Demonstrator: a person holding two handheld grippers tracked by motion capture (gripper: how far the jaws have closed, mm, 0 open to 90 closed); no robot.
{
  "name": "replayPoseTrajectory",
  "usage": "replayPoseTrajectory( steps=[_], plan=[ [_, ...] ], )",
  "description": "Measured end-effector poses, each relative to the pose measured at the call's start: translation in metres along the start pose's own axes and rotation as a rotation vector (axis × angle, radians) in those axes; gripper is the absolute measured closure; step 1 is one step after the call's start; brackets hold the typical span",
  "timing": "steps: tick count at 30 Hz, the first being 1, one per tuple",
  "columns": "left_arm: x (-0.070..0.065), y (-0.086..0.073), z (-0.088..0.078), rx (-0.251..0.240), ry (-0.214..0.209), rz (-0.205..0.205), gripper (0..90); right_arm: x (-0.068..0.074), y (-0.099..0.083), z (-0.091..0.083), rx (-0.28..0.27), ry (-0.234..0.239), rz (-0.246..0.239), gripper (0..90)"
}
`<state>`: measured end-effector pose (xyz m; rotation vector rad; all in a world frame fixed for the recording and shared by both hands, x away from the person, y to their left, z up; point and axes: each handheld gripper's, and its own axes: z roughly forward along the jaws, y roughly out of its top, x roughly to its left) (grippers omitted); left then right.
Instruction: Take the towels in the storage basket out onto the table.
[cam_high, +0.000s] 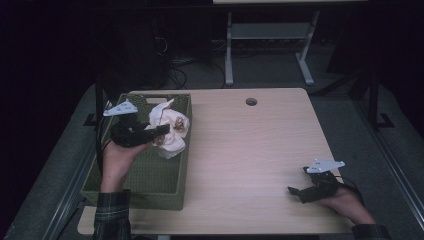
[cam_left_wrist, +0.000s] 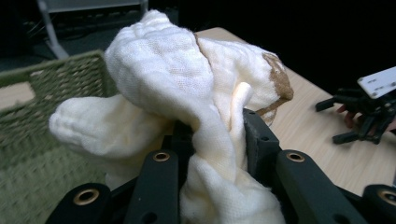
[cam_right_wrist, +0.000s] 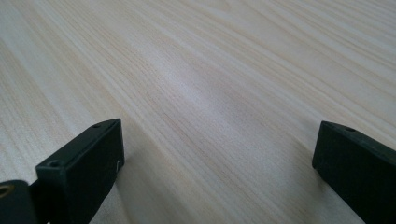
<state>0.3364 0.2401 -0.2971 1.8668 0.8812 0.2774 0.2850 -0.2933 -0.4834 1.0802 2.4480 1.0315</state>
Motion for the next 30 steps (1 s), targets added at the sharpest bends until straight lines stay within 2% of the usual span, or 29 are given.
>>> replayPoseTrajectory(
  steps=[15, 30],
  plan=[
    [-0.028, 0.02, 0.018, -0.026, -0.079, 0.048, 69.5, 0.0, 0.0, 0.0, 0.001, 0.0, 0.002, 1.6],
    [-0.056, 0.033, 0.056, -0.008, -0.165, 0.091, 69.6, 0.0, 0.0, 0.0, 0.0, 0.0, 0.002, 1.6]
  ],
)
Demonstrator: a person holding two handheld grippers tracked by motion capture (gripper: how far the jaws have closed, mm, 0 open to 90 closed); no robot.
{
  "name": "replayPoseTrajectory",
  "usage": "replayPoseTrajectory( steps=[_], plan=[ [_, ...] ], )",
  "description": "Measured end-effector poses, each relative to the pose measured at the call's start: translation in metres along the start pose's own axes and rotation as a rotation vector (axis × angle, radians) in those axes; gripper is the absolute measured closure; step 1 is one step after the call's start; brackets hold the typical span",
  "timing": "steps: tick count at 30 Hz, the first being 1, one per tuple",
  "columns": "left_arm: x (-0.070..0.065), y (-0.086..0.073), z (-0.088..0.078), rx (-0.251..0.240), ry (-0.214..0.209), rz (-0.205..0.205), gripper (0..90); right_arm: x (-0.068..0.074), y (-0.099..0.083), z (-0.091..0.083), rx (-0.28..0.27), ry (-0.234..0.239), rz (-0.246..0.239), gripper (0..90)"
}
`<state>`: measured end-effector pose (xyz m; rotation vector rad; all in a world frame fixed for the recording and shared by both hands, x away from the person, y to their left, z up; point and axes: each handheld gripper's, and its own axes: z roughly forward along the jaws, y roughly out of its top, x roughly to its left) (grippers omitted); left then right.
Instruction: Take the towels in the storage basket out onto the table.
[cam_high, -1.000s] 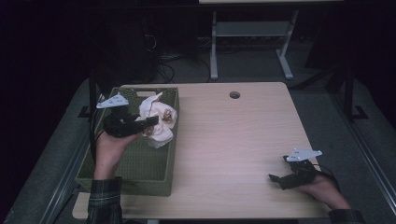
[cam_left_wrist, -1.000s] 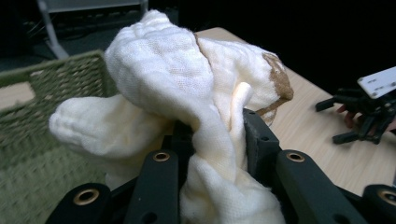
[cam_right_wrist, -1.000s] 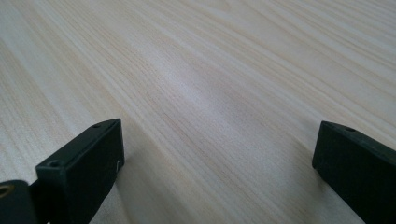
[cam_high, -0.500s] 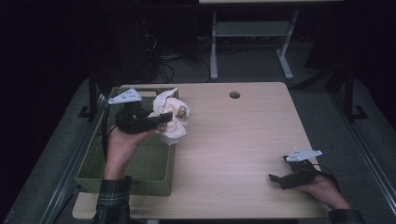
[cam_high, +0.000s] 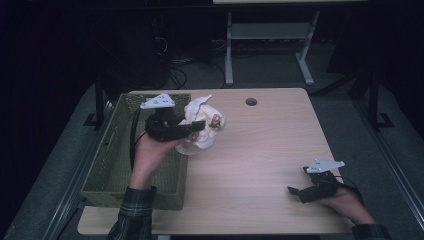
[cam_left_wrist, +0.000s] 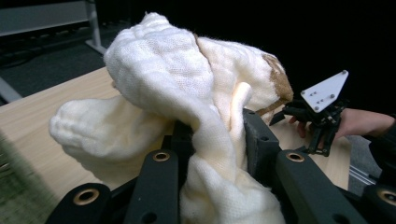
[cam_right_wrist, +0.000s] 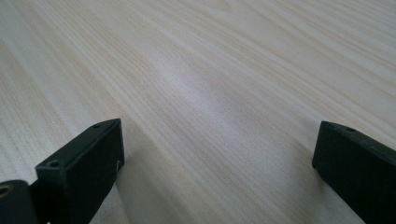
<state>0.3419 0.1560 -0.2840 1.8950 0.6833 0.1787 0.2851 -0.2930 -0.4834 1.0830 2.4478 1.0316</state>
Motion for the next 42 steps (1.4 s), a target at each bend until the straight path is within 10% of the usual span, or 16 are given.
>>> replayPoseTrajectory(
  steps=[19, 42],
  plan=[
    [-0.028, -0.001, 0.067, 0.08, -0.103, 0.046, 69.6, 0.0, 0.0, 0.0, -0.002, -0.001, 0.001, 1.6],
    [-0.055, -0.035, 0.132, 0.208, -0.112, 0.099, 69.5, 0.0, 0.0, 0.0, -0.001, 0.001, 0.003, 1.6]
  ],
)
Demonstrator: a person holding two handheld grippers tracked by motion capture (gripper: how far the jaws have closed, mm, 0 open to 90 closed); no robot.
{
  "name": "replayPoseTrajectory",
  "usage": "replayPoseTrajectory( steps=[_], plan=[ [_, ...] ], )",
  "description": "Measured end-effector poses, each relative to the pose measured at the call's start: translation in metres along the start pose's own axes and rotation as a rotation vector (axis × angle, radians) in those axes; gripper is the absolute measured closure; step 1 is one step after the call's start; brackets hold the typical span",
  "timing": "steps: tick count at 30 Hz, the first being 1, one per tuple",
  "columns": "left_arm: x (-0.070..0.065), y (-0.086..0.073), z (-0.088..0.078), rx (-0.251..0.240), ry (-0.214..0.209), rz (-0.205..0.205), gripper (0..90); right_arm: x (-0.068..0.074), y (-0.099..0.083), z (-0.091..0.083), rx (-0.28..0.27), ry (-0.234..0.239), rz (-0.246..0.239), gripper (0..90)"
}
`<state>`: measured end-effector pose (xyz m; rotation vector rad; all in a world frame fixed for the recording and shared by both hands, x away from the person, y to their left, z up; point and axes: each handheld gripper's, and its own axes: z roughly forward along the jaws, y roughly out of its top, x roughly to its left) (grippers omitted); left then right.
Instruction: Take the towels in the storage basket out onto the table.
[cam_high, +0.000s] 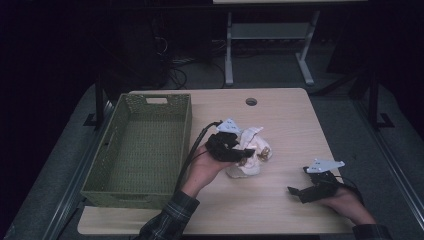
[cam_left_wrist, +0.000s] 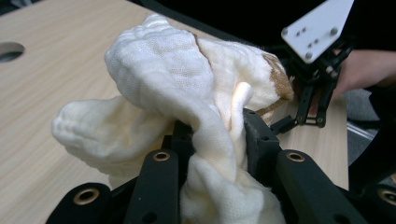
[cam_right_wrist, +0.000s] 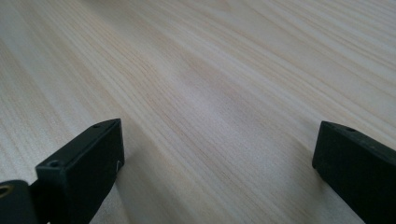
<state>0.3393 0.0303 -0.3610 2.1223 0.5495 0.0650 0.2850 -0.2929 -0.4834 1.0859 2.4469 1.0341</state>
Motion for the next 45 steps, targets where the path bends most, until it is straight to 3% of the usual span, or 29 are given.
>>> replayPoseTrajectory(
  steps=[6, 24, 29, 34, 39, 41, 45],
  plan=[
    [-0.004, -0.009, 0.023, 0.055, -0.028, 0.009, 69.4, 0.0, 0.0, 0.0, 0.001, -0.001, -0.003, 1.6],
    [-0.003, -0.042, 0.081, 0.186, 0.014, 0.048, 68.9, 0.0, 0.0, 0.0, 0.001, 0.002, -0.003, 1.6],
    [-0.005, -0.051, 0.095, 0.224, 0.006, 0.061, 68.3, 0.0, 0.0, 0.0, -0.001, 0.002, 0.0, 1.6],
    [-0.007, -0.054, 0.102, 0.206, 0.004, 0.064, 65.6, 0.0, 0.0, 0.0, 0.001, 0.002, -0.002, 1.6],
    [-0.006, -0.053, 0.098, 0.193, 0.011, 0.067, 43.3, 0.0, 0.0, 0.0, 0.001, 0.002, -0.002, 1.6],
    [-0.006, -0.051, 0.092, 0.163, 0.012, 0.06, 36.2, 0.0, 0.0, 0.0, 0.001, 0.003, -0.003, 1.6],
    [-0.006, -0.047, 0.076, 0.122, 0.028, 0.046, 31.1, 0.0, 0.0, 0.0, 0.001, 0.003, -0.002, 1.6]
  ],
)
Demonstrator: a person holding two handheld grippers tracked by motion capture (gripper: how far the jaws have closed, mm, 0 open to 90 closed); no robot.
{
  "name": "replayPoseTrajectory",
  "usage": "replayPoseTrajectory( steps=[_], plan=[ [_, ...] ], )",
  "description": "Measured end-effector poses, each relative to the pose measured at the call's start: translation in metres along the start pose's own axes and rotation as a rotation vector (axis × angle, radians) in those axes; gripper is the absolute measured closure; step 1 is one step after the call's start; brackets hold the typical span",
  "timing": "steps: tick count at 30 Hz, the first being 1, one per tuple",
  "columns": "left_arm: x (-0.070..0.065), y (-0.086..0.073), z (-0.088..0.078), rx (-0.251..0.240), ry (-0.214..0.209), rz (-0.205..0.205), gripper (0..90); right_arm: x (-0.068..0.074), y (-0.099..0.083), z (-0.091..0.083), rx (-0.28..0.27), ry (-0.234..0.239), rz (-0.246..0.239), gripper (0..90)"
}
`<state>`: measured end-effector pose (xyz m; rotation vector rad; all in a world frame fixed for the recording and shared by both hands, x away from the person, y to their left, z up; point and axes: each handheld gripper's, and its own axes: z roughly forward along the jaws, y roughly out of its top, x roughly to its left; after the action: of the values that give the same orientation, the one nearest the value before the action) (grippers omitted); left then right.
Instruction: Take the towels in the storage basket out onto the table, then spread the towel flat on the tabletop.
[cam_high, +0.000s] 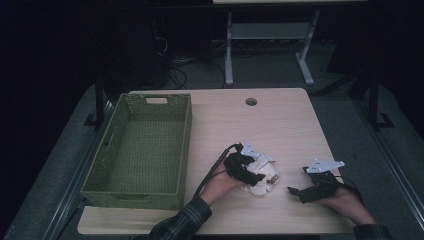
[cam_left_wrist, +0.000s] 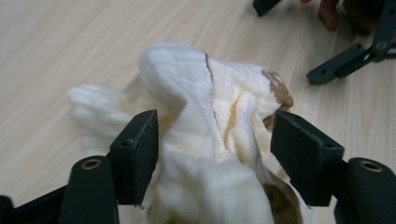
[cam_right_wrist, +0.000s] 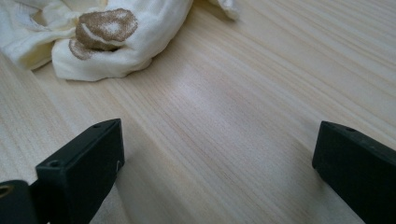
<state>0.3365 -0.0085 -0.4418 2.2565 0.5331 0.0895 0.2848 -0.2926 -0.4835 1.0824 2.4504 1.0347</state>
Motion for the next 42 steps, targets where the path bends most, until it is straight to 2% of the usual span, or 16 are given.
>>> replayPoseTrajectory(
  steps=[2, 7, 9, 15, 17, 21, 23, 24, 25, 27, 30, 32, 36, 38, 40, 42],
  plan=[
    [0.001, 0.0, -0.01, -0.025, 0.002, -0.007, 29.5, 0.0, 0.0, 0.0, 0.001, 0.001, 0.001, 1.6],
    [-0.001, -0.007, -0.031, -0.044, 0.022, -0.019, 28.3, 0.0, 0.0, 0.0, 0.001, 0.001, 0.0, 1.6],
    [-0.002, -0.013, -0.039, -0.044, 0.037, -0.021, 28.3, 0.0, 0.0, 0.0, 0.001, 0.001, 0.0, 1.6],
    [-0.008, -0.034, -0.05, -0.031, 0.065, -0.062, 28.4, 0.0, 0.0, 0.0, 0.001, 0.004, -0.007, 1.6],
    [-0.012, -0.042, -0.051, -0.016, 0.062, -0.07, 29.4, -0.002, 0.001, 0.0, 0.008, 0.017, -0.017, 1.6],
    [-0.018, -0.05, -0.05, 0.014, 0.063, -0.055, 34.4, -0.002, 0.003, -0.001, 0.038, 0.022, -0.02, 1.7],
    [-0.018, -0.05, -0.049, 0.015, 0.067, -0.051, 37.0, -0.002, 0.008, -0.001, 0.07, 0.016, -0.021, 6.7],
    [-0.018, -0.05, -0.048, 0.008, 0.061, -0.063, 37.9, -0.002, 0.01, -0.002, 0.07, 0.014, -0.02, 10.2],
    [-0.019, -0.05, -0.047, 0.006, 0.056, -0.068, 39.2, -0.002, 0.011, -0.004, 0.057, 0.01, -0.016, 14.1],
    [-0.02, -0.051, -0.046, 0.015, 0.046, -0.064, 41.1, -0.002, 0.014, -0.008, 0.032, 0.012, -0.009, 15.3],
    [-0.023, -0.049, -0.044, 0.011, 0.023, -0.067, 44.6, -0.004, 0.02, -0.011, 0.0, 0.04, 0.005, 22.1],
    [-0.026, -0.048, -0.042, 0.003, 0.015, -0.064, 47.6, -0.002, 0.023, -0.012, -0.03, 0.043, -0.018, 25.0],
    [-0.029, -0.046, -0.039, -0.003, -0.002, -0.068, 49.4, 0.001, 0.027, -0.011, -0.04, 0.06, -0.04, 27.0],
    [-0.03, -0.045, -0.035, -0.013, -0.014, -0.093, 50.9, 0.002, 0.027, -0.011, -0.041, 0.066, -0.044, 27.1],
    [-0.028, -0.044, -0.032, 0.002, -0.024, -0.089, 53.1, 0.002, 0.027, -0.012, -0.047, 0.071, -0.048, 28.9],
    [-0.028, -0.043, -0.027, 0.0, -0.031, -0.108, 55.2, 0.002, 0.028, -0.012, -0.061, 0.066, -0.057, 29.1]
  ],
)
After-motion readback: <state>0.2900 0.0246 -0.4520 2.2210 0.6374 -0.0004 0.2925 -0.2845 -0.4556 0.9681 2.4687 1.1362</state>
